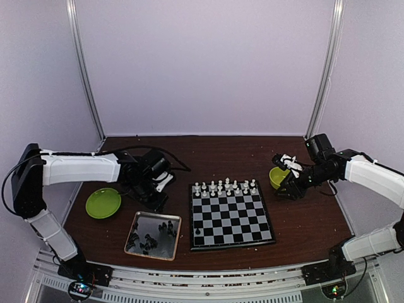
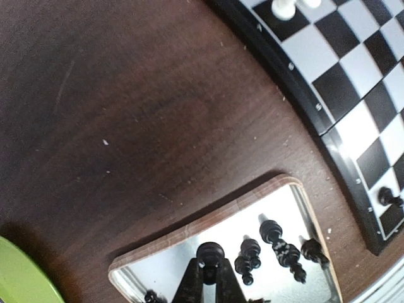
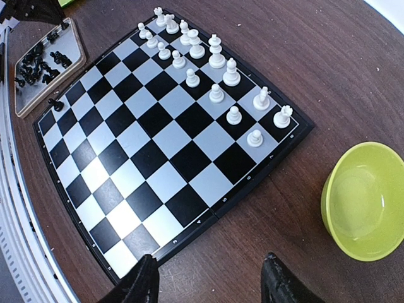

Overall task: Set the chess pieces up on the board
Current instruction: Pick up the pawn from the storage box, then place the pawn at g7.

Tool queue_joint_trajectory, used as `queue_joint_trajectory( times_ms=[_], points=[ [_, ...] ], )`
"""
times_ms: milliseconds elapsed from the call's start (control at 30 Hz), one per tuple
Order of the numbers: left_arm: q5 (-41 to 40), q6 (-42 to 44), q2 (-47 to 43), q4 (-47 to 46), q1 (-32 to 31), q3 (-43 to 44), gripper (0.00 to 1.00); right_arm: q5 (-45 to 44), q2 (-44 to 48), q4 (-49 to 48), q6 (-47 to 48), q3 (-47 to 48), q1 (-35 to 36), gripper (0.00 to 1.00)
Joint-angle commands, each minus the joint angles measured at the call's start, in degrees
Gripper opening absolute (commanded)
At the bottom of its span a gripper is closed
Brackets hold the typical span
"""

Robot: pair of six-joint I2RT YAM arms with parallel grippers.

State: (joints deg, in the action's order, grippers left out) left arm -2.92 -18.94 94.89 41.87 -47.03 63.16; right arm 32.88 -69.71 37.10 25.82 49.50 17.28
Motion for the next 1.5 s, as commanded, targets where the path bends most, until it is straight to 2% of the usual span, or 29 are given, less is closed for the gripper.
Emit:
queue_joint_trajectory(
  times_ms=[0,100,167,433,700,1000,1467],
  points=[
    [7.7,2.9,-6.0,-1.4,2.0,1.9,0.00,-1.1,-0.1,0.5,1.1,1.1,0.2,0.55],
    [15.0,3.9,-5.6,-3.2,1.5,3.7,0.00,-1.3,0.1,0.6,1.1,1.1,0.3,0.55],
    [17.0,4.3,-5.4,-5.8,-0.1,4.1,0.00,-1.5,0.4,0.5,1.2,1.0,0.3,0.55],
    [12.2,6.6,0.5,-7.3,-9.6,10.6,0.00,-1.1,0.8,-0.1,1.1,0.8,0.2,0.54],
    [5.6,11.9,10.5,-1.3,-15.6,20.2,0.00,-1.5,0.3,0.0,1.2,0.5,0.2,0.54],
    [3.5,16.2,16.9,3.6,-18.2,25.7,0.00,-1.9,-0.1,0.0,1.2,0.6,0.2,0.54],
    [6.6,17.3,20.3,5.0,-19.4,27.0,0.00,-2.5,0.1,0.2,1.5,0.5,0.2,0.54]
  ],
)
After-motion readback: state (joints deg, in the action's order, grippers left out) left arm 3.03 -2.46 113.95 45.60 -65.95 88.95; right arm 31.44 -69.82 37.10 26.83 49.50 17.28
